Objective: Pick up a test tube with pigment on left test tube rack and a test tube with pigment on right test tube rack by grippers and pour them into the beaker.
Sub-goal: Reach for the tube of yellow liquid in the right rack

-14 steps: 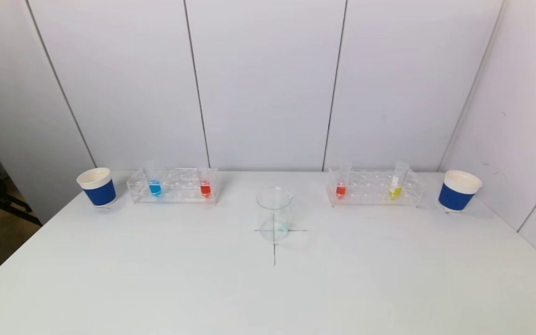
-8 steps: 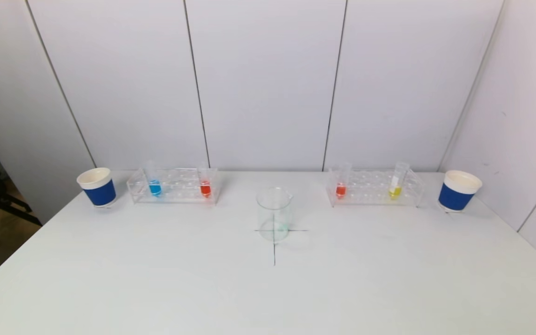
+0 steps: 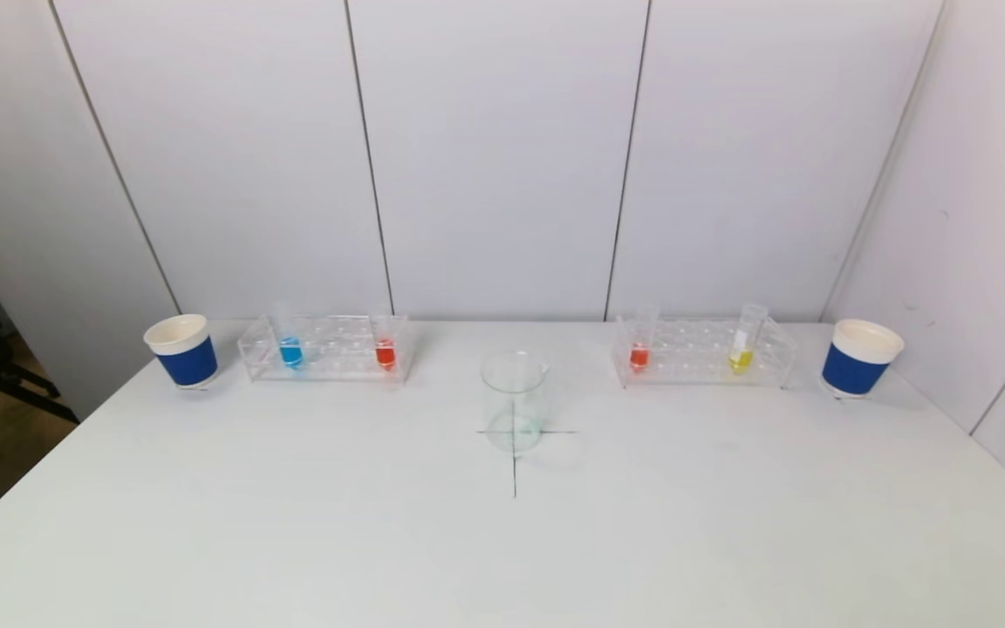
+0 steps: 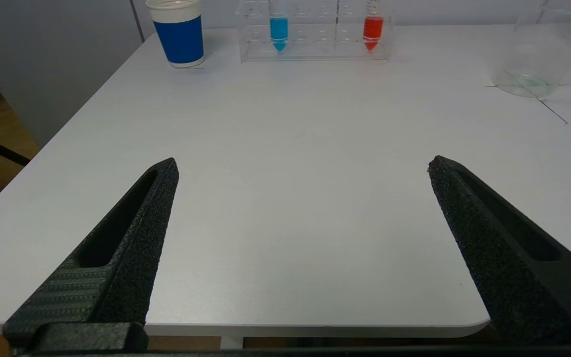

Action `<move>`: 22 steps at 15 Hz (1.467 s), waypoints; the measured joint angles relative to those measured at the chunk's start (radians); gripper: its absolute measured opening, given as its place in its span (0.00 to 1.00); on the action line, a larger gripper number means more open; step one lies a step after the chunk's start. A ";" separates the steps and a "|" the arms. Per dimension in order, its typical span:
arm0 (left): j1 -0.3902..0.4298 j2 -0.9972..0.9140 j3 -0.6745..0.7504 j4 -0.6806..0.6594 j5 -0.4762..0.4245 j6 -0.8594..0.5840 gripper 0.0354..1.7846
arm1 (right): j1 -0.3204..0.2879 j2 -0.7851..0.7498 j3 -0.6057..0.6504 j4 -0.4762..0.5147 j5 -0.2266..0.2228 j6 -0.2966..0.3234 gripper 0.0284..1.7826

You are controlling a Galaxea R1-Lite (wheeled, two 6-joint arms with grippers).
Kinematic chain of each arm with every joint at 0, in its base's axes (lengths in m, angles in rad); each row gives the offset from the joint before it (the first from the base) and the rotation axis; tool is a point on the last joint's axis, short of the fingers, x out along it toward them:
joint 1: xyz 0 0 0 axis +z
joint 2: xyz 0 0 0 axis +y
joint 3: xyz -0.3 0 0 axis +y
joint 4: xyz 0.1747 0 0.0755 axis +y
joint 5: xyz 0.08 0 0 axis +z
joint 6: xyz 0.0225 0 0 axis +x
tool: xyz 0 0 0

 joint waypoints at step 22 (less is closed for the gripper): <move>0.000 0.000 0.000 0.000 0.000 0.000 0.99 | 0.000 0.029 -0.233 0.143 0.100 -0.023 0.99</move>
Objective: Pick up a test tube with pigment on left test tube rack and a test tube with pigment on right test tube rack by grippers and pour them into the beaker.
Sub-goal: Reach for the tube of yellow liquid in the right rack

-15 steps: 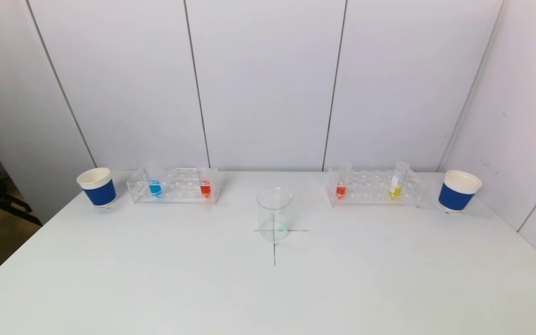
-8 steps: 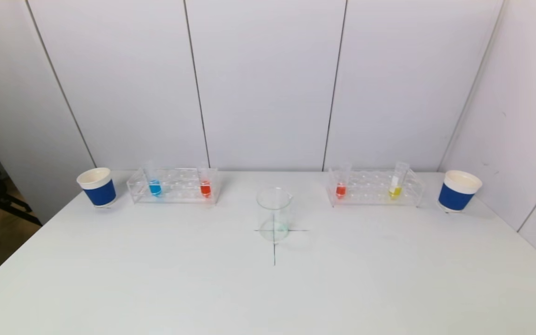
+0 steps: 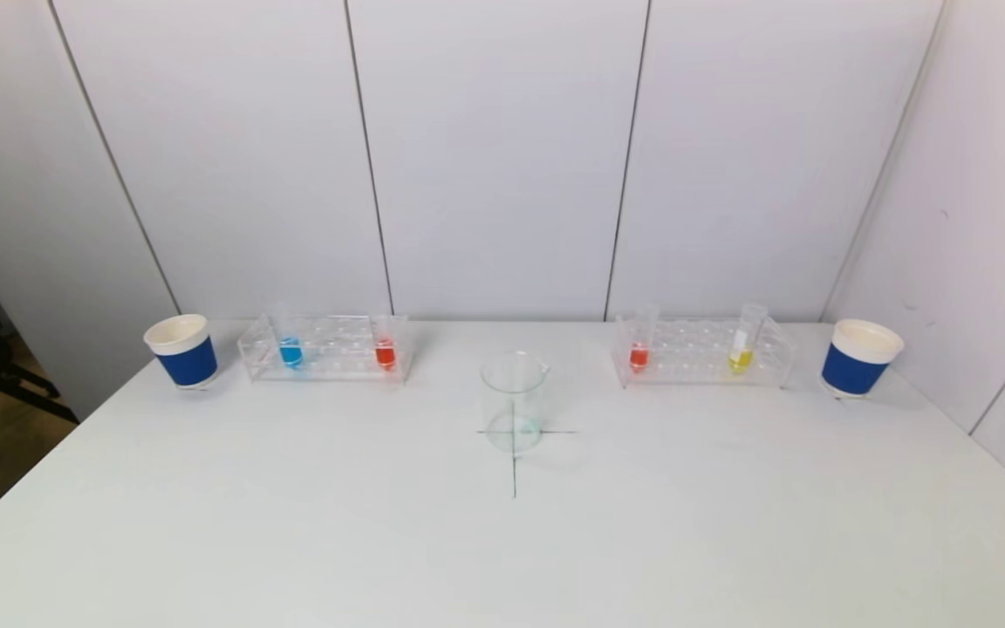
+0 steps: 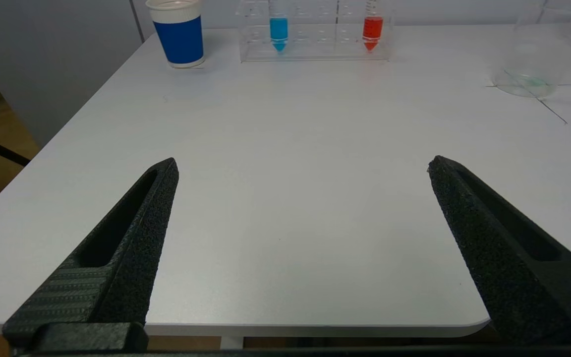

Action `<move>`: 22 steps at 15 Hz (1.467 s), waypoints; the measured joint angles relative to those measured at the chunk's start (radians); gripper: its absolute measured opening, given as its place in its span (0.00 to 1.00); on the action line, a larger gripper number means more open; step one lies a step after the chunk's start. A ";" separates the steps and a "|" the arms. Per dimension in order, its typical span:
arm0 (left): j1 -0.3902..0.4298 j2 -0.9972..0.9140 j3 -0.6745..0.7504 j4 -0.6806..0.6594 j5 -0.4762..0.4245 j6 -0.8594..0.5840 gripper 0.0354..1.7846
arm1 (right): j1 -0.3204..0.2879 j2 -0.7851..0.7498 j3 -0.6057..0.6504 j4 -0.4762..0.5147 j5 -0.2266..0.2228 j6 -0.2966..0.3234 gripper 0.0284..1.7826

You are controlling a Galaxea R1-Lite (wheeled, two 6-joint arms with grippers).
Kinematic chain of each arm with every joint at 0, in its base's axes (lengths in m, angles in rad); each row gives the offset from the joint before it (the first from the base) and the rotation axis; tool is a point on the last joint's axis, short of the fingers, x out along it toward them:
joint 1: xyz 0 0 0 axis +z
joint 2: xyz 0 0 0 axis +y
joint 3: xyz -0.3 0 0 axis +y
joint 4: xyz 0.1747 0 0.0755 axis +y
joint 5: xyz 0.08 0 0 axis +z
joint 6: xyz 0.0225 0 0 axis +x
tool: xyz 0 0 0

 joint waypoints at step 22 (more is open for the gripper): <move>0.000 0.000 0.000 0.000 0.000 0.000 0.99 | 0.020 1.250 -0.162 -0.964 0.071 0.022 0.99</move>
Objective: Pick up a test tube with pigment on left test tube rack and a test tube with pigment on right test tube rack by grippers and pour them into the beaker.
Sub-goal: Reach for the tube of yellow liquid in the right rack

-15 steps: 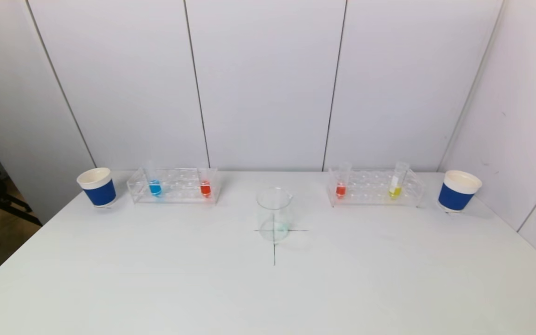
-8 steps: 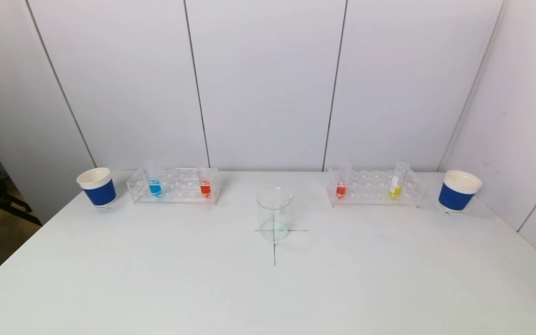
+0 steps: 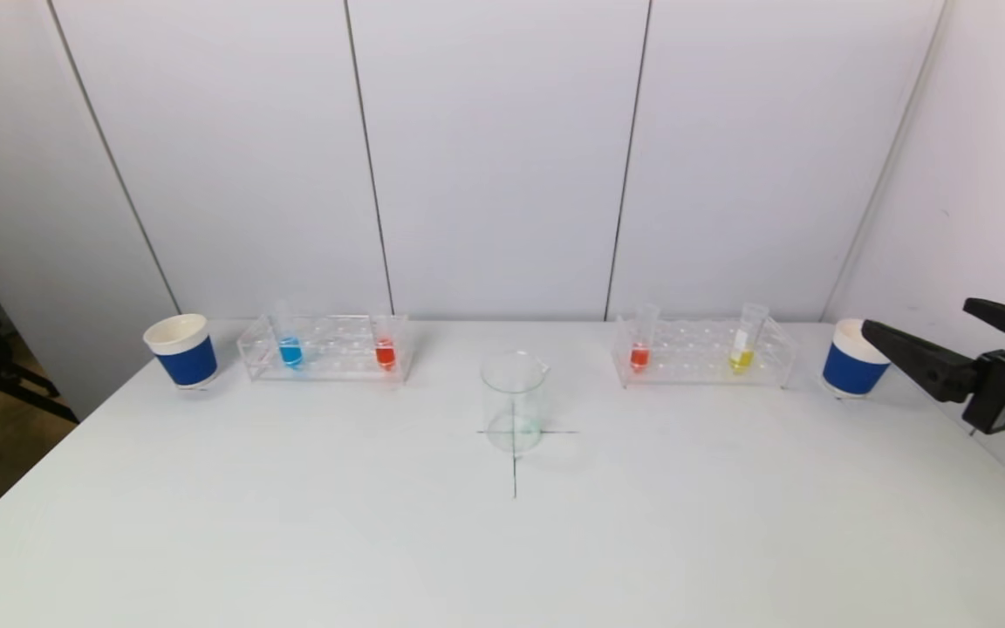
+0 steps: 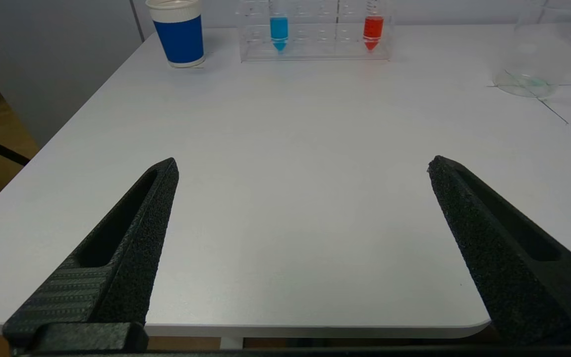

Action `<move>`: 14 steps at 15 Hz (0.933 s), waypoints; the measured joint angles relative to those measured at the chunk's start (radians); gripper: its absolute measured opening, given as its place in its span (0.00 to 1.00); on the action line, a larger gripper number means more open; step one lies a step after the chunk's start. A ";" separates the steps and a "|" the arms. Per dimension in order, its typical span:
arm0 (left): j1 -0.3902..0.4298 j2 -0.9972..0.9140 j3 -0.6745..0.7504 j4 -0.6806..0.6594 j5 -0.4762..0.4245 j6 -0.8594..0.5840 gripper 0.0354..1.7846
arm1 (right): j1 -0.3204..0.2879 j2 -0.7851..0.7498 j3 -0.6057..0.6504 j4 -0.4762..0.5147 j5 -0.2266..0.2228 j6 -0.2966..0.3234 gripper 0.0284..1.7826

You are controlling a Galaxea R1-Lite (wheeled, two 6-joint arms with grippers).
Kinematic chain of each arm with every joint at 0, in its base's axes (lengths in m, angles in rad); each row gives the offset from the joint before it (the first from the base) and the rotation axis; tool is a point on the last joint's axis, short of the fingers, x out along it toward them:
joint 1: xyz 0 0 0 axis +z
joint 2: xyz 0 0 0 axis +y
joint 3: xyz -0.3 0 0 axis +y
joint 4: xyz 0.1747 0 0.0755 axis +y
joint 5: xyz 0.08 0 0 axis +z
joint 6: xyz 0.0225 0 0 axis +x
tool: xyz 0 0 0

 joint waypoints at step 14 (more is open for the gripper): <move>0.000 0.000 0.000 0.000 0.000 0.000 0.99 | 0.051 0.665 0.077 -0.704 -0.151 0.036 0.99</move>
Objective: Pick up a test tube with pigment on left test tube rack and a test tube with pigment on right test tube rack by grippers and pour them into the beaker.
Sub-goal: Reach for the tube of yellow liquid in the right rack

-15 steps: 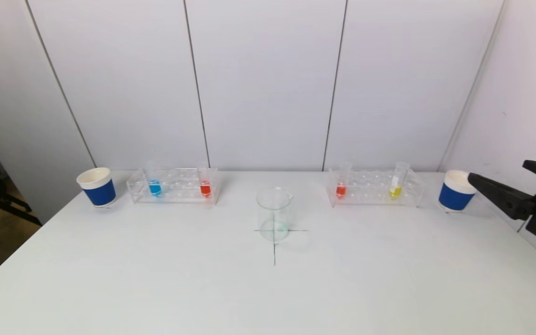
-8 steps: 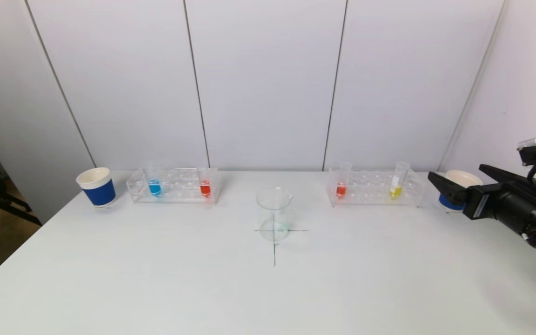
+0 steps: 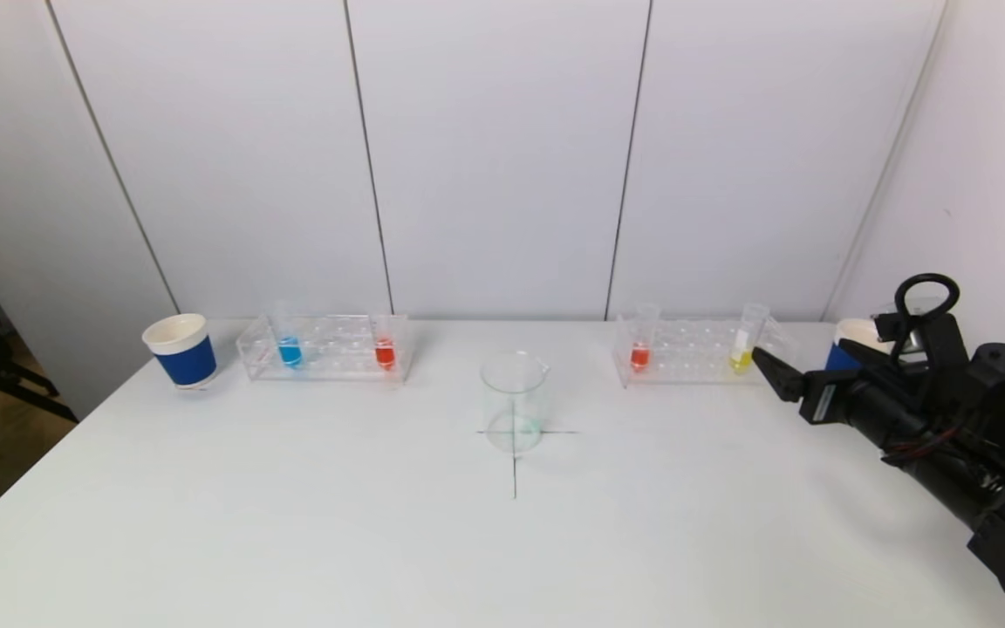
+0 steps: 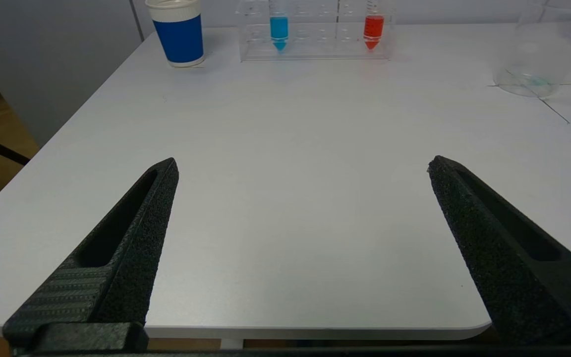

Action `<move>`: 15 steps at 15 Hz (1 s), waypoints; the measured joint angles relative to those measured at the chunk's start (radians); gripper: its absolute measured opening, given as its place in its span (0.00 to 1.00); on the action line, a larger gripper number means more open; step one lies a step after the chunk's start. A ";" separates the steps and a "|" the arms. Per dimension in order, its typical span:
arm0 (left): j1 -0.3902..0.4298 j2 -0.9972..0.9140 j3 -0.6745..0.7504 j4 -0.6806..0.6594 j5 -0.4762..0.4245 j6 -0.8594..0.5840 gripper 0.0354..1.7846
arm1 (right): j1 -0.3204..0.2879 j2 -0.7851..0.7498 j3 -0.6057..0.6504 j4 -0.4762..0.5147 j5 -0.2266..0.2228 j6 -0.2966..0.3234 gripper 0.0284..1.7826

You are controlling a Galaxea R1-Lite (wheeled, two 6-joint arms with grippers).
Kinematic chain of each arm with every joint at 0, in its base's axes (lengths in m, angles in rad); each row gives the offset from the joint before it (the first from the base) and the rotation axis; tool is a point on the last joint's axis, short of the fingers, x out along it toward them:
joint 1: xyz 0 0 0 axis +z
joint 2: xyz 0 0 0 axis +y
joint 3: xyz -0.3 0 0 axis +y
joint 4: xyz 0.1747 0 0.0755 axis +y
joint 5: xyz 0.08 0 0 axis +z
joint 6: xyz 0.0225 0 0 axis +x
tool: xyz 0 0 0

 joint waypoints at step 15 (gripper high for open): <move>0.000 0.000 0.000 0.000 0.000 0.000 0.99 | 0.006 0.173 -0.173 0.000 -0.085 0.042 0.99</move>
